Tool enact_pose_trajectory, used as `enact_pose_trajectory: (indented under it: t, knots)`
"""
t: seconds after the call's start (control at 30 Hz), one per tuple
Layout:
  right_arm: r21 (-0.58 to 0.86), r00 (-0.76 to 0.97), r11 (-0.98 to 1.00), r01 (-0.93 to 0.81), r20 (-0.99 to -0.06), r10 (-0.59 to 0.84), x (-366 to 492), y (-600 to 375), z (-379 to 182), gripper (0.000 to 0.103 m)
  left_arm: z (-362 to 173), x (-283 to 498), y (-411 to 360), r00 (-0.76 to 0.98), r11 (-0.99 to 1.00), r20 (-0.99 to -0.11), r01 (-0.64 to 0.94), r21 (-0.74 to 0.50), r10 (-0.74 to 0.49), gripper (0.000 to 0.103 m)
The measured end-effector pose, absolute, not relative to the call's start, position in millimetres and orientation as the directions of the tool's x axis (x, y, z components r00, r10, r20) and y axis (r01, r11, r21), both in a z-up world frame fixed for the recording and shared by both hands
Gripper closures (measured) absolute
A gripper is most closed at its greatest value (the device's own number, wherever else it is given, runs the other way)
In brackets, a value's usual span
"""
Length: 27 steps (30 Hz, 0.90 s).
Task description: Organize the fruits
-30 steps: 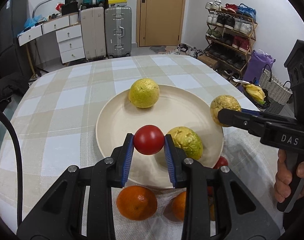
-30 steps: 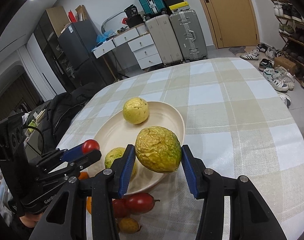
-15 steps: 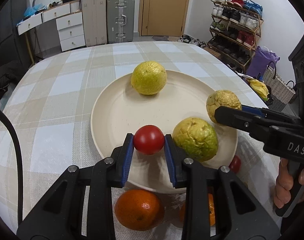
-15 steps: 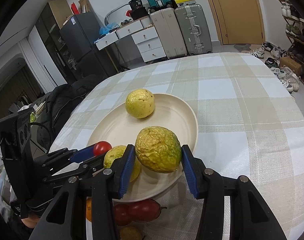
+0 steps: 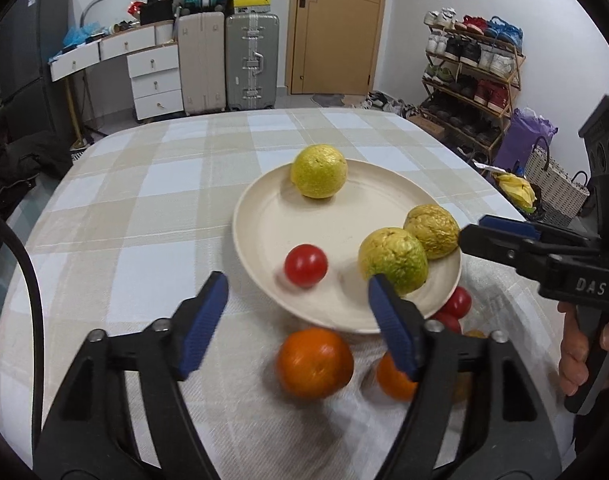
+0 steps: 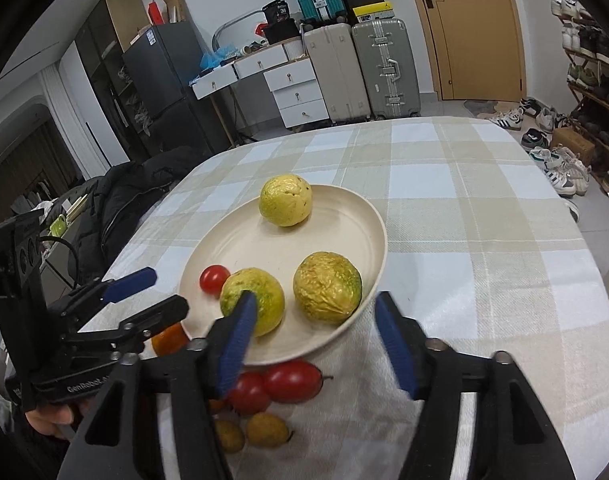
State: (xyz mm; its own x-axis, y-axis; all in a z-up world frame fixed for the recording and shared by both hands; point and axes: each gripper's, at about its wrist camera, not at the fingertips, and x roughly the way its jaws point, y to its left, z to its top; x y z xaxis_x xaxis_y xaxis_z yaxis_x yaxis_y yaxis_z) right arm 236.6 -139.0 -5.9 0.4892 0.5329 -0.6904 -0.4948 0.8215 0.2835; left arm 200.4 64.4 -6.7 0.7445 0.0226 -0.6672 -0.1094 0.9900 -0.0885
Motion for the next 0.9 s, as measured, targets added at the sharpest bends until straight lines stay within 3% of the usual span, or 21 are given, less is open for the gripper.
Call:
enact_pose_trajectory:
  t: [0.1,0.2,0.3,0.47,0.9]
  knots:
    - [0.263,0.515,0.824,-0.502,-0.675,0.529,221.9,-142.2,-1.2,0.005,-0.2,181.4,69.5,0.756,0.988,-0.654,-0.117,-0.105,0.02,0.019]
    - [0.225,0.544,0.834,-0.503,-0.668,0.508,206.8,-145.5,4.7,0.0,6.4,162.3,69.7,0.766,0.989,-0.642,-0.116,-0.092,0.03,0.012]
    - [0.238,0.544,0.831,-0.504,-0.66,0.519,195.9,-151.2,10.5,0.0,13.6,142.8,68.0,0.78,0.99,-0.623,-0.129,-0.062,0.062,0.001]
    - [0.23,0.552,0.831,-0.506,-0.653,0.518,183.2,-157.2,16.0,0.0,14.8,121.3,71.7,0.79,0.985,-0.612,-0.125,-0.115,0.029,0.001]
    - [0.169,0.514,0.845,-0.508,-0.728,0.454,185.7,-154.9,-6.2,0.0,-4.2,127.8,67.0,0.757,0.99,-0.652,-0.118,-0.078,0.039,0.001]
